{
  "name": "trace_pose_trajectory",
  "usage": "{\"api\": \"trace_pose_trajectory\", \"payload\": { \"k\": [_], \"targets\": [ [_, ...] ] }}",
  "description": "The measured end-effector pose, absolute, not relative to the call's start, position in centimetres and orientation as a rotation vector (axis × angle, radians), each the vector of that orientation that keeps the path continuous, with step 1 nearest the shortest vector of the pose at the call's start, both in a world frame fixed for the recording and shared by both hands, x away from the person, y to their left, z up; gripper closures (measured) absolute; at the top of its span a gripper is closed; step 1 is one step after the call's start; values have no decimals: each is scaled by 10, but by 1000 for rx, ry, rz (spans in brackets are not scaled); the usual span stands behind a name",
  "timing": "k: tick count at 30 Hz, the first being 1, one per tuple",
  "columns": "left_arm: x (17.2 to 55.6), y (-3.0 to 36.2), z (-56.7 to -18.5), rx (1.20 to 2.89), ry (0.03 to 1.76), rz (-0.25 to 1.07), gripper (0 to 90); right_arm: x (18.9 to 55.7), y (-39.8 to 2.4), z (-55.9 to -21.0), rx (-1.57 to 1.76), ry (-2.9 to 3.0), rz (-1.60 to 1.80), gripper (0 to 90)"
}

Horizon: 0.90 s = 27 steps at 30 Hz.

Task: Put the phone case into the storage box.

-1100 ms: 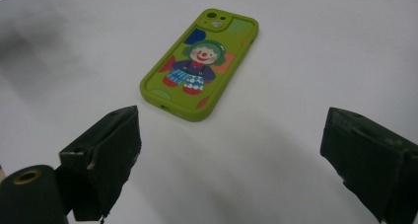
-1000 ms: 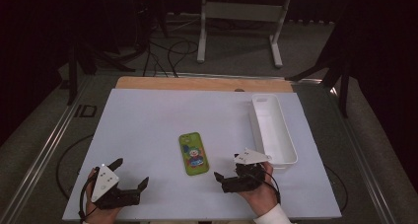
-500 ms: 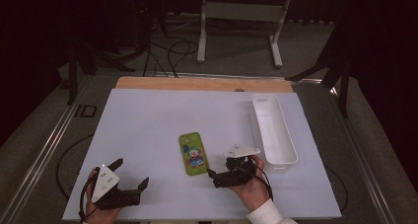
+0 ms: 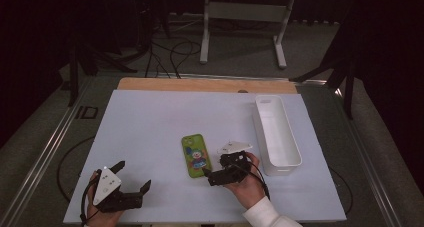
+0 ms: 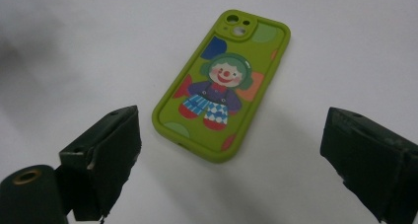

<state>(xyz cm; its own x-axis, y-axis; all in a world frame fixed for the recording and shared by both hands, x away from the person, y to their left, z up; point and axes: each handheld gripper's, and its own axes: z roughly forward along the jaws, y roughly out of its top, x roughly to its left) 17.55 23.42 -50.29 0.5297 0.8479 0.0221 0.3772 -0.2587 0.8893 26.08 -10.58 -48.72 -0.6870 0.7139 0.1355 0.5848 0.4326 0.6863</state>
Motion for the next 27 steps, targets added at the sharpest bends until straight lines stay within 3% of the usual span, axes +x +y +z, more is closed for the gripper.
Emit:
{"api": "trace_pose_trajectory", "payload": {
  "k": [27],
  "targets": [
    [175,234,-503,1859,1008,646,2,285,-66,-494,1197,2552,923,86]
  ]
}}
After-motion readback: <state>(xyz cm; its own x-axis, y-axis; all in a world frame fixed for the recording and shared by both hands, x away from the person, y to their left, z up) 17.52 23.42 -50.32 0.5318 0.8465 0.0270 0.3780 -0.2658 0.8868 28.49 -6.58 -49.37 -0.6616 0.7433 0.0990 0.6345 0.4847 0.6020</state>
